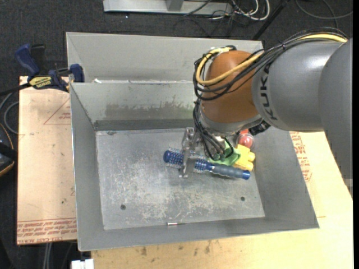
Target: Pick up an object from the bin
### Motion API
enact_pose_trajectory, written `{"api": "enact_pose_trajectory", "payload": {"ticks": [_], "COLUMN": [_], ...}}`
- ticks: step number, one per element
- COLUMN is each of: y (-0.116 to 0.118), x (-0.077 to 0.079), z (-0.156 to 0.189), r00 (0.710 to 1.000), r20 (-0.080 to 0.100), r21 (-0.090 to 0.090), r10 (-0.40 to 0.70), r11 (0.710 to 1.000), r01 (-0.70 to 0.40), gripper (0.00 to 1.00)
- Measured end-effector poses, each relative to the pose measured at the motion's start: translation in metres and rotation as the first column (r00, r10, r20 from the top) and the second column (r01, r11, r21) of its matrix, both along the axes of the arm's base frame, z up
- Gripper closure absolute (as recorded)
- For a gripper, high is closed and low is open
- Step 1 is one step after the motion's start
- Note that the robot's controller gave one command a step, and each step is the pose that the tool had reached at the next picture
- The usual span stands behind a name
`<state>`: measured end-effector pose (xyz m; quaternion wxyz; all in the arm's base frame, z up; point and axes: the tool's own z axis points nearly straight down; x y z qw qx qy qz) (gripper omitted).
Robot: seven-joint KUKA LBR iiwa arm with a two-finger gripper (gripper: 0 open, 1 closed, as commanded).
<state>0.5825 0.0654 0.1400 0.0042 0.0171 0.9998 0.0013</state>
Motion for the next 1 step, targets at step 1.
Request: {"api": "enact_pose_trajectory", "payload": {"ticks": [1], "y": [0.0005], "x": [0.0005], "z": [0.0137], "r00": [1.000], "r20": [-0.005], "r21": [0.000], "r10": [-0.001], "r11": [1.000], "r01": [0.001], "gripper": [1.00]}}
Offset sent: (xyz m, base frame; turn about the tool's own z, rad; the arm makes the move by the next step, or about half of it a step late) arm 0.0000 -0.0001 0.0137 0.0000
